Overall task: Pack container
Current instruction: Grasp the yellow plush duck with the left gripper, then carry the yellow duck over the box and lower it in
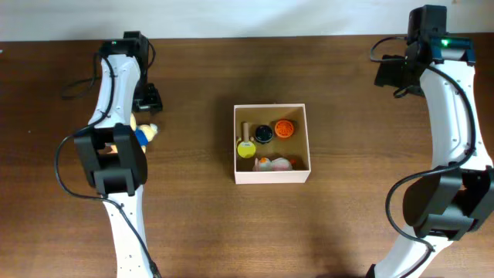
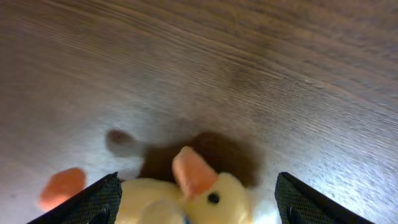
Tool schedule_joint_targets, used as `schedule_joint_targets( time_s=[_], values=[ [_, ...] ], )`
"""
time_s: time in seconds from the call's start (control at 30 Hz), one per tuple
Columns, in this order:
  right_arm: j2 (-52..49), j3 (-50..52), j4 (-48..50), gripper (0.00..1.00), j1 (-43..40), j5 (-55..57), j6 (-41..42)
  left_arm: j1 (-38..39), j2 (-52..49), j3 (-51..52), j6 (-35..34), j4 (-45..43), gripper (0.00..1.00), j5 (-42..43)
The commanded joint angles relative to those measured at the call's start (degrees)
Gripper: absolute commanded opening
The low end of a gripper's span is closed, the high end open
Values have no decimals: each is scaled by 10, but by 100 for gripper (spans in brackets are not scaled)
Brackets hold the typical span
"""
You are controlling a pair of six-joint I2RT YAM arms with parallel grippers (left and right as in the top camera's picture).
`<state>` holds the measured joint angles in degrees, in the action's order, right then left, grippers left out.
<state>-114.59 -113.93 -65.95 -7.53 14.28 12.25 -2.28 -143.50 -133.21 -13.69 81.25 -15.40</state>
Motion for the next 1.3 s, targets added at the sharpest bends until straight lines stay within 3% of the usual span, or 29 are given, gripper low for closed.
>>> schedule_joint_targets(
  time_s=[0.0,0.03,0.17,0.23,0.37,0.53,0.8,1.27],
  values=[
    [-1,3,0,99,-4,3,9,-1,0,40,-10,-22,79,22],
    [-1,3,0,99,-4,3,9,-1,0,41,-10,-22,75,24],
    [-1,3,-1,99,-4,3,9,-1,0,41,-10,-26,41,25],
    [-1,3,0,99,-4,3,9,-1,0,41,-10,-28,31,25],
    [-1,3,-1,99,-4,3,9,-1,0,41,-10,-31,24,25],
    [-1,3,0,99,-4,3,9,-1,0,40,-13,-26,5,26],
    [-1,3,0,99,-4,3,9,-1,0,0,-15,10,2,55],
    [-1,3,0,99,-4,3,9,65,1,-321,-14,138,2,56]
  ],
)
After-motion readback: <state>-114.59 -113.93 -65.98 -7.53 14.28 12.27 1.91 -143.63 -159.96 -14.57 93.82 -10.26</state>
